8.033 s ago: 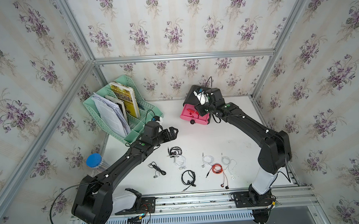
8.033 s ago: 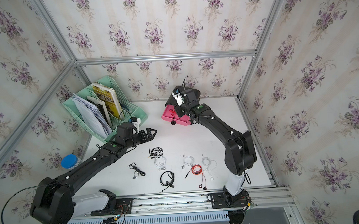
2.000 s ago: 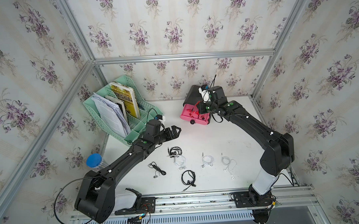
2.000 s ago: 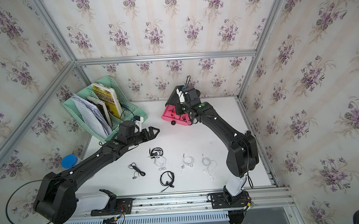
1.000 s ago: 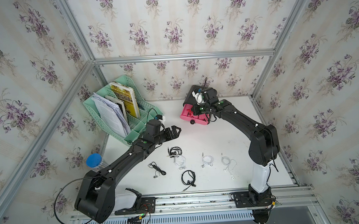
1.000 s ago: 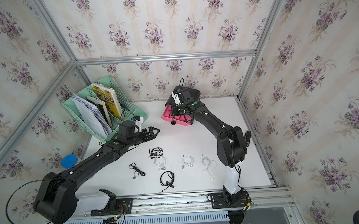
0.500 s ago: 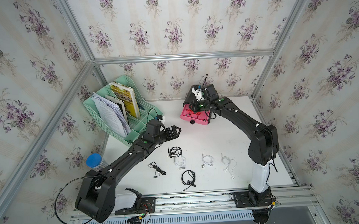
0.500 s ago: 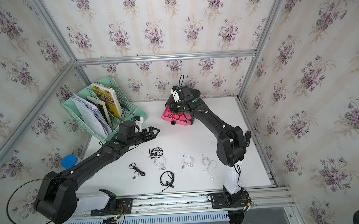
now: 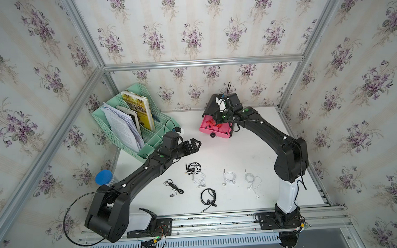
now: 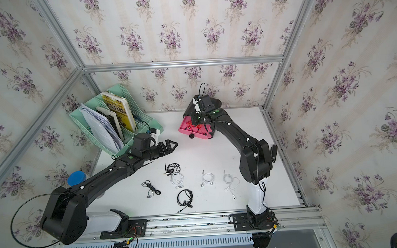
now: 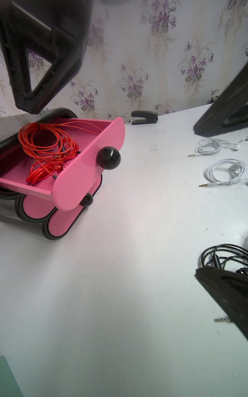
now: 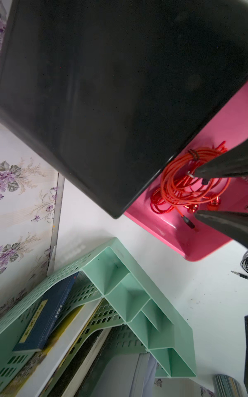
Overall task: Place the wired earphones into the drawer by color
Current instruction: Place the wired earphones in the drawer.
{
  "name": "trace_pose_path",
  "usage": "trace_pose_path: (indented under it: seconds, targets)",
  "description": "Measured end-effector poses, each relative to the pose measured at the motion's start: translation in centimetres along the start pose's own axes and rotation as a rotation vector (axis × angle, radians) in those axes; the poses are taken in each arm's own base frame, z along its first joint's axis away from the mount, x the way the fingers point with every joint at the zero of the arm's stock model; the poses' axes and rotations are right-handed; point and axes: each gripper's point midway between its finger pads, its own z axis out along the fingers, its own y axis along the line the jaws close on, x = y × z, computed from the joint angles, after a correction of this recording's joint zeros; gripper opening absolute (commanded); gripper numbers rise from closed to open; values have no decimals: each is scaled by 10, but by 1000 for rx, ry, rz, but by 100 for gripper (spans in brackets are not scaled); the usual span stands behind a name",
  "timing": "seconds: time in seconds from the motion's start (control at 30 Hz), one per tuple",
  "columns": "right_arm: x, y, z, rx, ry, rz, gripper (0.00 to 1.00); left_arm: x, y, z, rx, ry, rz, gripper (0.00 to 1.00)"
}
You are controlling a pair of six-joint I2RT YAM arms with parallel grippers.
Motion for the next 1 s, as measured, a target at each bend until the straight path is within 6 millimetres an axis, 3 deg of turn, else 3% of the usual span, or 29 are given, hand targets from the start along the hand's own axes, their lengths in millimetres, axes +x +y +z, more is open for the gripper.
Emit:
trace_pose_path:
  seconds: [0.63, 1.0]
  targets:
    - [20, -11, 22, 20, 59, 9, 29, 2, 1, 2, 1, 8, -2, 99]
    - [17, -9, 21, 15, 52, 8, 30, -5, -5, 5, 17, -4, -3, 99]
